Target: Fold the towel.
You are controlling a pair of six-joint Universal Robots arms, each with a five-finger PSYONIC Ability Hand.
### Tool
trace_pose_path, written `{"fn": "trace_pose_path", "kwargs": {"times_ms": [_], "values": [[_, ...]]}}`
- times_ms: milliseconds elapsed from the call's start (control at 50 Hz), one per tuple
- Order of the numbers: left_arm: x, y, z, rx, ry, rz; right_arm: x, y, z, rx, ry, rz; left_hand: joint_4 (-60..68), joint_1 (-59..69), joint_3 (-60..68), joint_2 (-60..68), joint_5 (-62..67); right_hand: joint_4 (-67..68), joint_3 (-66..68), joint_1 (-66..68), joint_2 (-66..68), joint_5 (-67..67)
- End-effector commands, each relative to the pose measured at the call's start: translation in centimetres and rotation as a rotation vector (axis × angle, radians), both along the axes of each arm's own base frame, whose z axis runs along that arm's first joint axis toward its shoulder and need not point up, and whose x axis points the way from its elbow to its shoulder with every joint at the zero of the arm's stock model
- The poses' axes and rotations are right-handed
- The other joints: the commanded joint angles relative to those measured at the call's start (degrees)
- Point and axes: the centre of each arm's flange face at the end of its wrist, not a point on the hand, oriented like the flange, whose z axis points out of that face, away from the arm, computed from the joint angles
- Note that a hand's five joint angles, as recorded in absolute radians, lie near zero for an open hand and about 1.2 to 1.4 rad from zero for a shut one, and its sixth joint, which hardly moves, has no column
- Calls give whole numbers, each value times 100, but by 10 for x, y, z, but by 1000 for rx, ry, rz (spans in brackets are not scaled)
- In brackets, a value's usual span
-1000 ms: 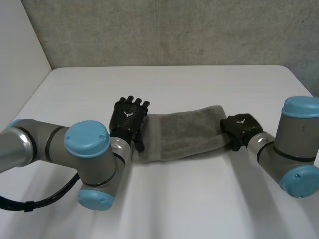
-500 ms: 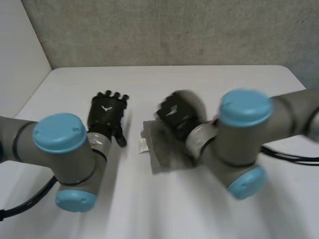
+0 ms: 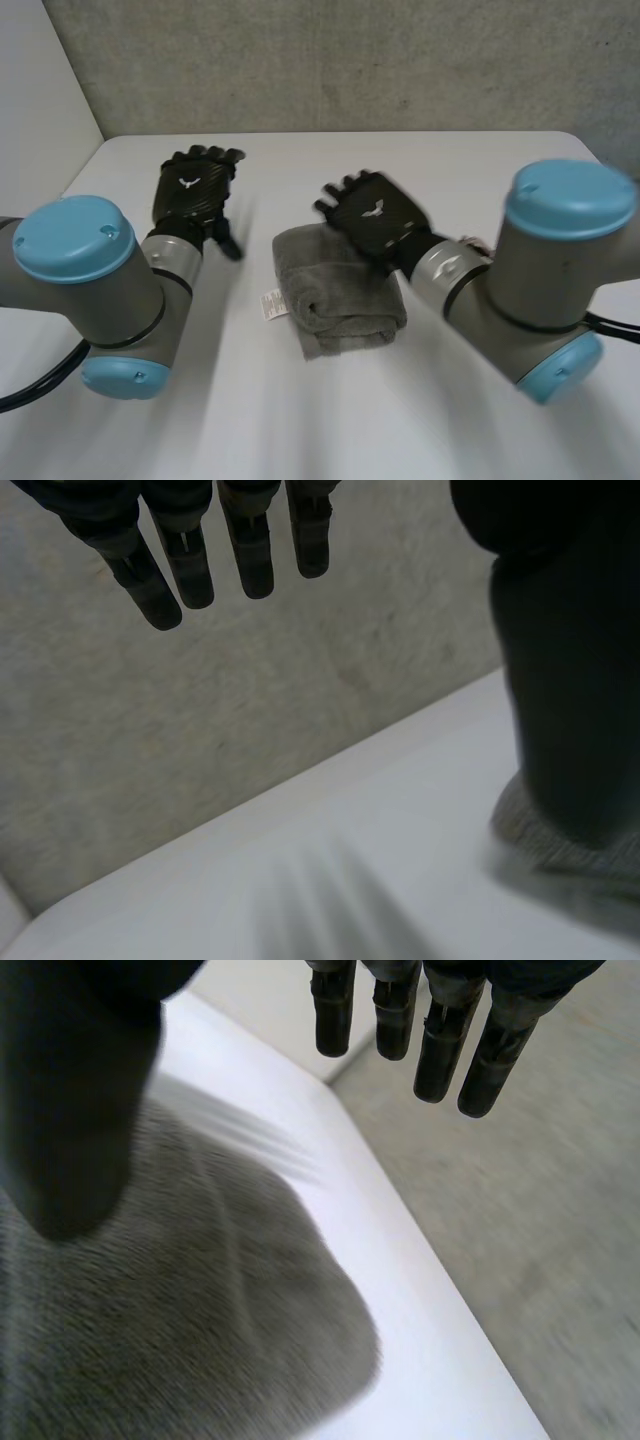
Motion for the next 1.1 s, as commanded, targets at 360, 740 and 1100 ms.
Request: {"fn": "trace_pose_path", "kwargs": {"times_ms": [360, 740, 1100], "values": [[-52, 22, -81, 223, 24, -208, -27, -66, -65, 445, -160, -217, -343, -344, -237, -328, -1129, -469, -417, -336, -446, -336], [-53, 28, -49, 189, -15, -221, -24, -67, -21, 390, -221, -176, -343, -344, -237, -328, -1129, -469, -417, -336, -446, -336], [39, 18, 123, -49, 111, 20, -113, -72, 104, 76, -366, -622, -478, -478, -371, -462, -1263, -469, -417, -336, -446, -336]]}}
